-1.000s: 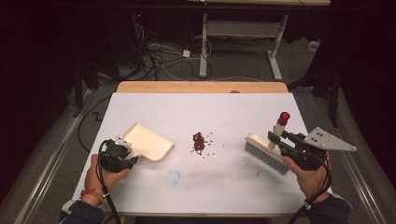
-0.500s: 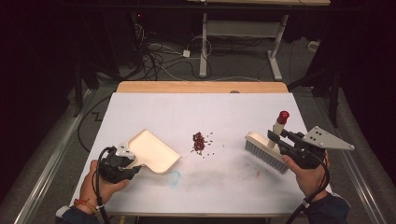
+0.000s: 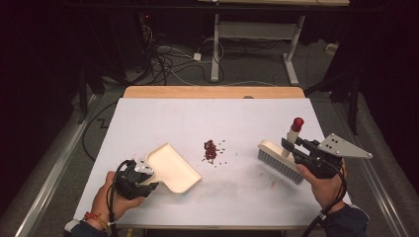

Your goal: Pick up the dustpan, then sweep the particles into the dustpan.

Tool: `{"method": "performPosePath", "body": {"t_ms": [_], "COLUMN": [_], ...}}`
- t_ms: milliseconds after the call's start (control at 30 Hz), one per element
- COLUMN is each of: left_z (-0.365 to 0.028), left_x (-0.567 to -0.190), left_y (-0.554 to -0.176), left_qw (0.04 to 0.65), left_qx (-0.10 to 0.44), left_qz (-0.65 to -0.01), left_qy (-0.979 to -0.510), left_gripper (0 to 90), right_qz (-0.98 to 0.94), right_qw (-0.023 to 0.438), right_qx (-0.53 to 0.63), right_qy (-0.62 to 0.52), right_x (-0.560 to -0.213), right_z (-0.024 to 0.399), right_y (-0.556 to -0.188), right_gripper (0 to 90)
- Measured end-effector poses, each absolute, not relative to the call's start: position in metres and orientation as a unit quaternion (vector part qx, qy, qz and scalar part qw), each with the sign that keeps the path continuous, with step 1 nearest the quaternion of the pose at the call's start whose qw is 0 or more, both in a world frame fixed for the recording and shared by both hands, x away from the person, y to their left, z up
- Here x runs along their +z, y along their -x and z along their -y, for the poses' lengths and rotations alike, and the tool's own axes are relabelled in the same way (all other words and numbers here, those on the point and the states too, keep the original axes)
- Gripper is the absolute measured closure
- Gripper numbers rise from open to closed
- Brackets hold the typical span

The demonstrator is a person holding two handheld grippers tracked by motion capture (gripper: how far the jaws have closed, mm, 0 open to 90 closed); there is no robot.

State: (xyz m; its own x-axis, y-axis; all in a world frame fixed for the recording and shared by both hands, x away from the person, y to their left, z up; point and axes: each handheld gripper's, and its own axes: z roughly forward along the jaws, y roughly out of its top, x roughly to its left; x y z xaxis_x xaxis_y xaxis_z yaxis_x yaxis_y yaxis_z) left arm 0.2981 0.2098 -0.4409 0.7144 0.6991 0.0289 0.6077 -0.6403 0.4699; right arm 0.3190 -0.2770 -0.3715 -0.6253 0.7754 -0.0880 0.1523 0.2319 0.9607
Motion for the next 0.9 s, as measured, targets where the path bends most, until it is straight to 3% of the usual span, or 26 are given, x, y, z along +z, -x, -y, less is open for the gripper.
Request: {"method": "performPosePath", "body": {"t_ms": [633,900], "left_z": [-0.197,-0.191], "left_x": [-0.445,-0.446], "left_y": [-0.298,-0.300], "left_qw": [0.219,0.218], "left_qx": [0.097,0.097], "left_qz": [-0.350,-0.347], "left_qy": [-0.906,-0.907], "left_gripper": [64.1,64.1], "right_qz": [-0.722,-0.732], "right_qw": [0.281,0.246], "right_qx": [0.550,0.561], "right_qy": [-0.311,-0.298], "right_x": [-0.367,-0.368], "right_z": [0.264,0.230], "right_y": [-0.328,-0.373], "right_gripper": [70.0,70.0]}}
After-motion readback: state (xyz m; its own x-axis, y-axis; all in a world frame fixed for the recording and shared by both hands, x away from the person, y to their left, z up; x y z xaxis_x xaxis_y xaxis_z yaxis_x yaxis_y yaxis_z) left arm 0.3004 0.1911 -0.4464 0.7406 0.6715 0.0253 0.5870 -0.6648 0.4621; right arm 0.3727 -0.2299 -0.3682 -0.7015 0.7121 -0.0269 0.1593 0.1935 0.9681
